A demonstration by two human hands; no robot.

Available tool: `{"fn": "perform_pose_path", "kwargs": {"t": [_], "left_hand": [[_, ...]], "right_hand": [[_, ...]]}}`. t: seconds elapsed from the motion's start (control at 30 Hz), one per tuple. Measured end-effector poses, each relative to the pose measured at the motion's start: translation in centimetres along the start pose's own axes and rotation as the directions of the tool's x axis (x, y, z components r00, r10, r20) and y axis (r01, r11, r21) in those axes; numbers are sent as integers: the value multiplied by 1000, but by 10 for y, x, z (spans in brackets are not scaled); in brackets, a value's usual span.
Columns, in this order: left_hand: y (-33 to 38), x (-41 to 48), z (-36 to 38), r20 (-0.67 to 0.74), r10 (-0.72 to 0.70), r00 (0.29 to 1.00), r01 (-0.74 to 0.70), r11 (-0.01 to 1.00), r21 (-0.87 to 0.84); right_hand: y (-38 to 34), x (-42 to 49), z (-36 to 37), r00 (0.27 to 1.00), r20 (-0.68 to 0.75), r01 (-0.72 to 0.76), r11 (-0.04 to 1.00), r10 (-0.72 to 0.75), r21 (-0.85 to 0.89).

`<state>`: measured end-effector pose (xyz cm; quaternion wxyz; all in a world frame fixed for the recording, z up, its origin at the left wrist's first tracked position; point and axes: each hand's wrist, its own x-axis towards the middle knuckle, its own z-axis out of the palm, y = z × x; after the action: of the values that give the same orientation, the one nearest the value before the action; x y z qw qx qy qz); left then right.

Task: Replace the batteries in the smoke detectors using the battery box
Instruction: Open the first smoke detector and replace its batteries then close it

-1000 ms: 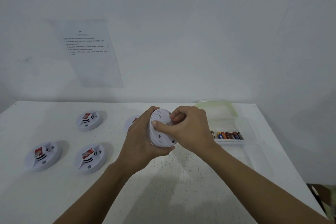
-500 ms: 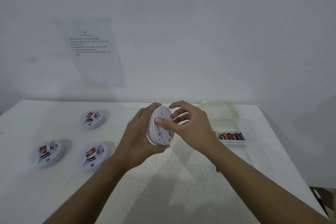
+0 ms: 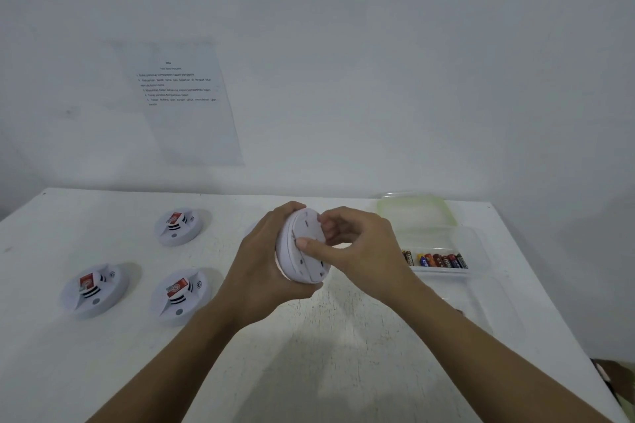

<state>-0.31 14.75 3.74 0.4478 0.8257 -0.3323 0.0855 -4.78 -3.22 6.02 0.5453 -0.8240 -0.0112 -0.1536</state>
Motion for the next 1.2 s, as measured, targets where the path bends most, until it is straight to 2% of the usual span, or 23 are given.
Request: {"fn": "perform_pose_path", "kwargs": {"t": [0.13, 0.33, 0.47, 0.6, 0.67, 0.73, 0.8, 0.9, 1.0, 1.1, 1.2], "left_hand": [[4, -3, 2, -36, 36, 999, -35, 999, 34], [4, -6, 6, -109, 48, 993, -48, 999, 5], [2, -3, 8, -81, 36, 996, -34, 999, 30], [-5, -2, 6, -36, -16, 999, 20, 996, 87], [-4, 1, 3, 26, 0, 1000, -3, 988, 152], [-2, 1, 2, -19, 17, 1000, -13, 979, 203], [-1, 2, -1, -48, 38, 998, -28, 981, 194], [1, 2, -8, 19, 9, 1000, -13, 984, 180], [-8, -2, -8, -4, -112, 994, 112, 994, -8], [-9, -11, -14, -45, -144, 989, 144, 990, 0], [-7, -17, -23, 31, -298, 954, 297, 924, -243]], "right_hand": [[-1, -4, 7, 995, -92, 40, 997, -46, -62], [-3, -2, 14, 989, -131, 55, 987, -75, -151], [4, -1, 13, 993, -106, 41, 997, -48, -64], [3, 2, 6, 993, 17, -119, 990, 119, 69], [0, 1, 5, 976, 80, -216, 955, 204, 205], [-3, 0, 6, 963, 114, -265, 922, 242, 282], [-3, 0, 6, 954, 121, -300, 891, 274, 342], [1, 1, 5, 929, 145, -366, 789, 340, 494], [4, 2, 6, 925, 162, -362, 661, 345, 658], [8, 1, 11, 930, 193, -342, 541, 314, 769], [11, -3, 18, 934, 194, -325, 487, 300, 811]]}}
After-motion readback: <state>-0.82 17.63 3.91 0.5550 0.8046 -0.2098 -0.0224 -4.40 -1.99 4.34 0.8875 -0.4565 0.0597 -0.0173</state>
